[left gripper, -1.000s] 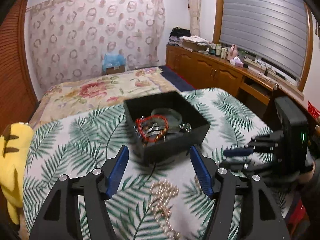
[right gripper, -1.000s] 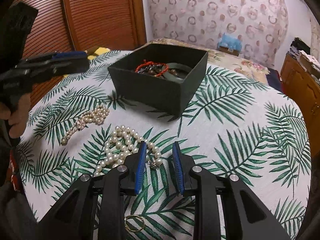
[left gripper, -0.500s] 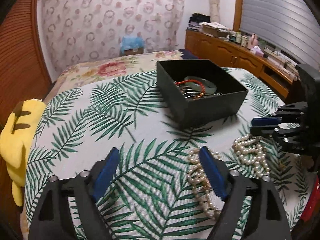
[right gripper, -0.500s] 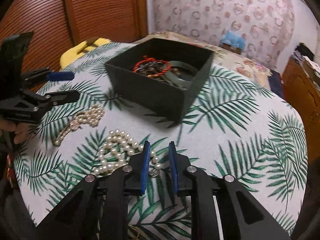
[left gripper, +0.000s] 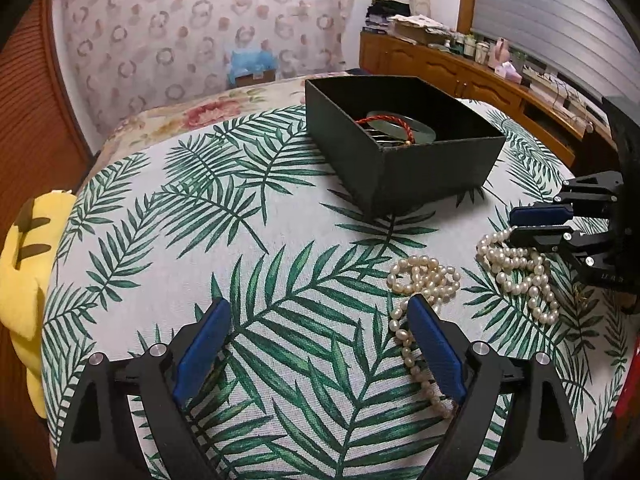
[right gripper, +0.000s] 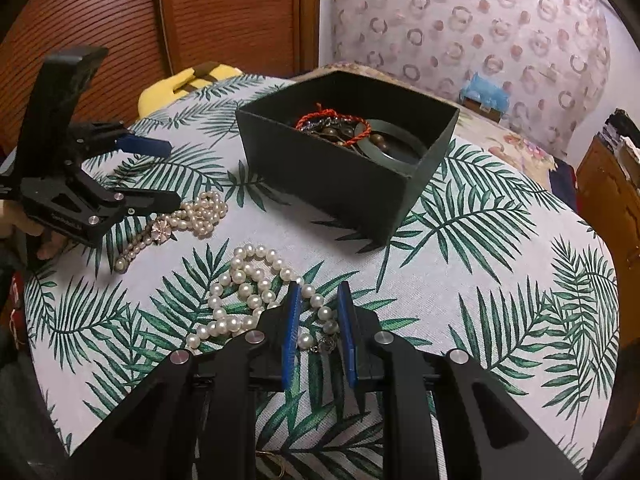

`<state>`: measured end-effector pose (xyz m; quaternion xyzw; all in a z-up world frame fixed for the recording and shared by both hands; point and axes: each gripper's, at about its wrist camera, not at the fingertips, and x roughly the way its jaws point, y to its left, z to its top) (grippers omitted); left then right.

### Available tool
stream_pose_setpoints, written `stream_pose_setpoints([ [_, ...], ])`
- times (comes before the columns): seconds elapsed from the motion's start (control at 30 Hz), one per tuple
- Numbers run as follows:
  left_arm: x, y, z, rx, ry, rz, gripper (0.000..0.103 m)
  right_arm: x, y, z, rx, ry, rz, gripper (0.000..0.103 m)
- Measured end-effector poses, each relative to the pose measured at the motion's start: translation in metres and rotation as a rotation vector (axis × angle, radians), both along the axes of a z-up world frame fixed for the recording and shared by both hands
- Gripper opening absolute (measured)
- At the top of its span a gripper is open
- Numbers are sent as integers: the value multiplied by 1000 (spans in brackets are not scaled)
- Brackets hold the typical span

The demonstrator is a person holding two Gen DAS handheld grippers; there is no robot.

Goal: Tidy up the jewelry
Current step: 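Grasp the short pearl necklace with the left tool while the right tool reaches the long pearl necklace, then grasp and lift the long pearl necklace with the right tool while the left tool lifts its pearls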

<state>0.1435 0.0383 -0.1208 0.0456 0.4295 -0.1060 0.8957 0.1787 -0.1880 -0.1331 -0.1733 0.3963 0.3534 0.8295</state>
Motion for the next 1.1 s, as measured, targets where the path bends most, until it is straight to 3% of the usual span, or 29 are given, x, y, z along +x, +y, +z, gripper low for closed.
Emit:
stream_pose_setpoints([
  [0.57, 13, 5, -3, 37, 23, -6, 83, -6, 3, 1, -23, -36, -4, 21],
  [0.87, 7, -12, 4, 20, 7, -116, 34, -5, 1, 1, -14, -26, -4, 21],
  [0.97, 5, -19, 4, 2, 15, -149, 4, -3, 1, 0, -9, -20, -4, 21],
  [1.07, 6, -22, 6, -27, 29, -160, 4, -1, 0, 0, -2, -10, -1, 21],
  [1.1, 5, -22, 8, -29, 22, -156, 4, 1, 0, 1, 2, 0, 3, 16],
])
